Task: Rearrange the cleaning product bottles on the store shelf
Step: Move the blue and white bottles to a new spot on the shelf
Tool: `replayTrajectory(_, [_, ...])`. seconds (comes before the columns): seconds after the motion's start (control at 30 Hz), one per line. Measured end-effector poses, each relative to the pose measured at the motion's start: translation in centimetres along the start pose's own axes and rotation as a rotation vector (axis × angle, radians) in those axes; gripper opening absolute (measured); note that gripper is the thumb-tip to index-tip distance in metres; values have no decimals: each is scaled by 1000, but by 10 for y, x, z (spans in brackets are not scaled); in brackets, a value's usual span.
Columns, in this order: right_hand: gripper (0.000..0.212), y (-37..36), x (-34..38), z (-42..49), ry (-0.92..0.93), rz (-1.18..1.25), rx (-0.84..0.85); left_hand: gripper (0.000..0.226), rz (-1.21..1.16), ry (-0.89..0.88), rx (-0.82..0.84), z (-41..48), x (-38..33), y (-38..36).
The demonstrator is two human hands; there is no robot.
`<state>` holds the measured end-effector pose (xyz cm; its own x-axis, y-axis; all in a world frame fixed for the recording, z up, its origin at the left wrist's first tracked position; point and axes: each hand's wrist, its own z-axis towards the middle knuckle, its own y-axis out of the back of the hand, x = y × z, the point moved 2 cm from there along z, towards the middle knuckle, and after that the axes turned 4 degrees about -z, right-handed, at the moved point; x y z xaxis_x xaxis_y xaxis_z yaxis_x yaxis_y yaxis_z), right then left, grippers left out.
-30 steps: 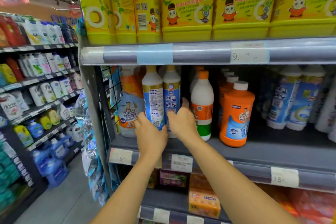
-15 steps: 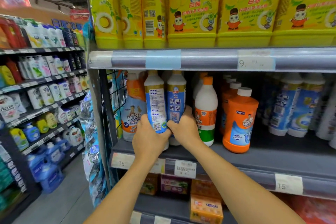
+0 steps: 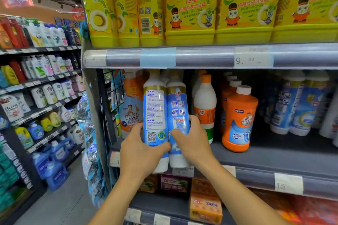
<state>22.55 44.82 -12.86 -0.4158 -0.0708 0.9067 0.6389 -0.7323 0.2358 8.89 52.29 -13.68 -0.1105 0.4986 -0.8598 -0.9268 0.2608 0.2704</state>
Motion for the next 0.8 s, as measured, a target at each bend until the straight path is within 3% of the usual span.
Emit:
replayTrajectory(0.4, [41,98,-19,-79,-24,55,42,62,-142,76,72,-90,-23,-48])
replayTrajectory(0.8, [39,279,-40,-119,-56,-49,-181,60,-220,26,297,-155,-102,-185])
